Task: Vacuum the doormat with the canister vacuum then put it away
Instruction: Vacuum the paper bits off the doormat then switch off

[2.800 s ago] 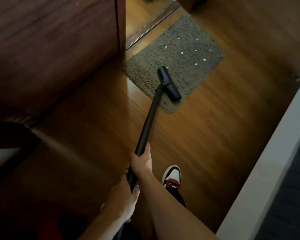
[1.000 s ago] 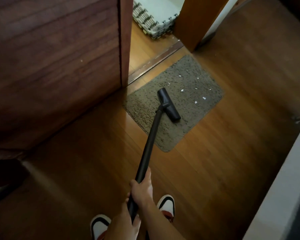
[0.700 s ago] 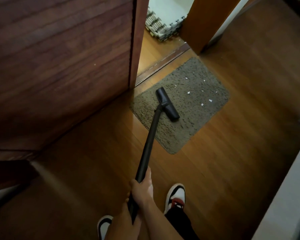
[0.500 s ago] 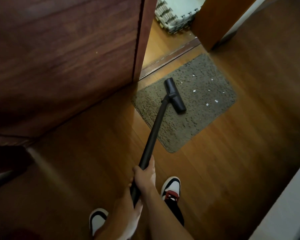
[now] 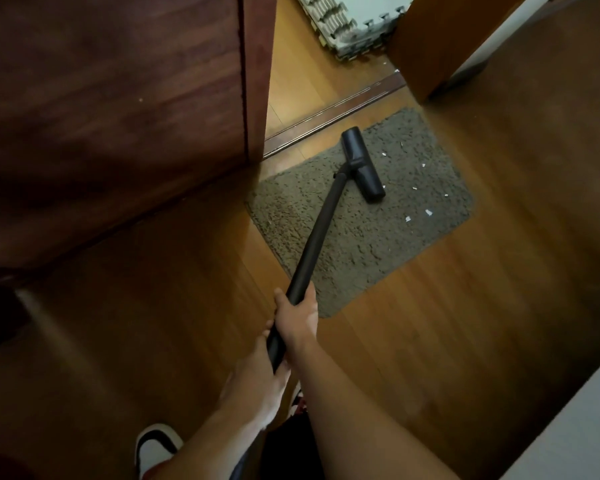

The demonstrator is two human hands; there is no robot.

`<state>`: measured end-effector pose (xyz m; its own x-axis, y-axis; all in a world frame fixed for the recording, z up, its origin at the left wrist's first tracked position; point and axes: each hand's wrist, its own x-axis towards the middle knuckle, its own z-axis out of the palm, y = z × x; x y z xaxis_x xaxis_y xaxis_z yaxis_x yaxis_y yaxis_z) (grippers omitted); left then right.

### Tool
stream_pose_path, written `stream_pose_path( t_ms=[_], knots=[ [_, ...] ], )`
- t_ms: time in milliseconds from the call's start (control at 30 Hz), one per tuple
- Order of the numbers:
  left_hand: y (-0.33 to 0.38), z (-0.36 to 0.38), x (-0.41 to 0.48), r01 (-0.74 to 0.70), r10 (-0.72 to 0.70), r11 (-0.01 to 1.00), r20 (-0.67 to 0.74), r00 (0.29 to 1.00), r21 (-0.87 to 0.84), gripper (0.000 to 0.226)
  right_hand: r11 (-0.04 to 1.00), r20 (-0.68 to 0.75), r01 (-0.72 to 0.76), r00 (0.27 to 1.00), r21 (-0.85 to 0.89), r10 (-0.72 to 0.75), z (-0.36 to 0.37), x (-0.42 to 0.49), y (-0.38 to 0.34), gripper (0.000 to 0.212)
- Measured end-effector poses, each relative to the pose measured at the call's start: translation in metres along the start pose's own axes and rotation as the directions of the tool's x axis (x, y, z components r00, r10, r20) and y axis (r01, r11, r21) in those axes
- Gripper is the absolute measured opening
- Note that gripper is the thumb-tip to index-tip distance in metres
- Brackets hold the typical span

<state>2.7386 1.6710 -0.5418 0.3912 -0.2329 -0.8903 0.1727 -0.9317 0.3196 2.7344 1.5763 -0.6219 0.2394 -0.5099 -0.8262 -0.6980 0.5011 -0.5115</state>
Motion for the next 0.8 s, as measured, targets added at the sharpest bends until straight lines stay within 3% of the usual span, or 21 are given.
stream_pose_path(
  t_ms=[333,500,667,800],
  knots=[
    [0.017,0.015,0.01,-0.05,0.05,0.999,-0.019,0.999,0.022,0.062,0.999,-0.035,0.007,0.999,-0.04,-0.008,-0.021,0.014,-0.013,0.068],
    [-0.016,0.009,0.004,-0.039,0.039,0.999,0.021,0.999,-0.02,0.059,0.998,-0.038,-0.009,0.999,-0.057,0.007,-0.005,-0.006,0.006,0.073],
    [-0.069,0.002,-0.015,-0.07,0.095,0.982,0.138,0.986,-0.177,0.056,1.0,-0.033,-0.014,0.999,-0.012,0.014,0.025,-0.042,0.045,0.08],
    [-0.116,-0.004,-0.027,-0.074,0.096,0.986,0.142,0.985,-0.148,0.058,0.999,-0.022,-0.022,0.999,0.038,0.023,0.051,-0.072,0.077,0.08]
  ],
)
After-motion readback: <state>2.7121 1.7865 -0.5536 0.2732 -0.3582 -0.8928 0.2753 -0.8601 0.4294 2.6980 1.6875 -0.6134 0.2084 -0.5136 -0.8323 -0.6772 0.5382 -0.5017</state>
